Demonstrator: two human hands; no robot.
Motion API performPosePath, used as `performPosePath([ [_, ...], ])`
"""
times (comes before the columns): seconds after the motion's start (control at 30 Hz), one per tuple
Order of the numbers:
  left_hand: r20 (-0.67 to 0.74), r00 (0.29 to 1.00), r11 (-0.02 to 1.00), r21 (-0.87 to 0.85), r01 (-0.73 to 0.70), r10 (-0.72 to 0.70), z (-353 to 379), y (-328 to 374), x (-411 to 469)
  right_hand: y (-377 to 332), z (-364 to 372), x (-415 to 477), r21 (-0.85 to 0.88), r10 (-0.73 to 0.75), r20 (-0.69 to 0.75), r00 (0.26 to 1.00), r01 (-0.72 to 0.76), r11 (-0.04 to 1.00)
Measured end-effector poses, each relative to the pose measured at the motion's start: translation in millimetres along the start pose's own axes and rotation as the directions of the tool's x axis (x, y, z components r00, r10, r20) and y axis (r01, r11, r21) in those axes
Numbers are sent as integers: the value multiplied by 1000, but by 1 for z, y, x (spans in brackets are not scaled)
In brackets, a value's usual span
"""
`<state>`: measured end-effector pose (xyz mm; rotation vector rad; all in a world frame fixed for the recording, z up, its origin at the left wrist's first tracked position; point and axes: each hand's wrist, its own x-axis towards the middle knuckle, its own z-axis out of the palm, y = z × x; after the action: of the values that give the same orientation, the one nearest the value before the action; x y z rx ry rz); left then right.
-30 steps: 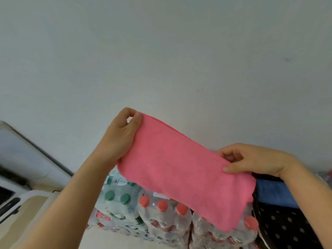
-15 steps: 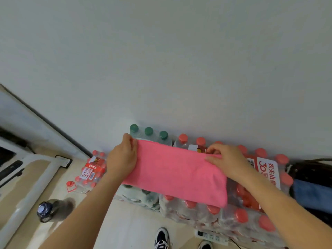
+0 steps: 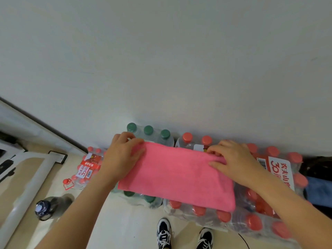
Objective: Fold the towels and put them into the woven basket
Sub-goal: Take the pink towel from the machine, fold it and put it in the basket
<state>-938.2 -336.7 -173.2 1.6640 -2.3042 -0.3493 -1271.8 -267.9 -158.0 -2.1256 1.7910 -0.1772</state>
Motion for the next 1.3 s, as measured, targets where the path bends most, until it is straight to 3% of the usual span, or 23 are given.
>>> performPosePath([
  [0.1, 109, 993, 995, 79, -56, 47, -3, -3, 14, -2, -7, 5, 25, 12, 54, 998, -13, 1000],
  [0.23, 141, 988, 993, 96, -71, 57, -9, -1, 27, 1, -13, 10, 28, 62, 163, 985, -68, 997],
  [0.37, 202, 974, 989, 83, -126, 107, -18, 7, 29, 1, -20, 7, 161, 67, 167, 984, -94, 982],
  [0.57, 277, 961, 998, -68, 14, 5, -26, 8, 31, -2, -24, 3, 297, 114, 139, 984, -151, 943],
  [0.8, 356, 930, 995, 16, 96, -96, -23, 14, 48, -9, -19, 4, 155, 181, 141, 973, -202, 967],
  [0.97, 286, 950, 986, 148, 81, -121, -13, 20, 48, -10, -17, 3, 74, 201, 179, 963, -217, 973],
  [1.07, 172, 973, 988, 50, 148, -154, -9, 18, 32, -6, -16, -3, 64, 256, 173, 951, -271, 961],
  [1.13, 40, 977, 976, -63, 210, -208, -10, 19, 14, -6, -14, -11, 9, 306, 123, 944, -310, 951],
  [1.2, -39, 953, 953, -70, 296, -299, -12, 22, -9, -10, -9, -22, -116, 285, -49, 957, -289, 950],
  [1.3, -8, 927, 927, 29, 375, -374, -7, 31, -44, -31, 4, -35, -167, 147, -273, 951, -197, 966],
])
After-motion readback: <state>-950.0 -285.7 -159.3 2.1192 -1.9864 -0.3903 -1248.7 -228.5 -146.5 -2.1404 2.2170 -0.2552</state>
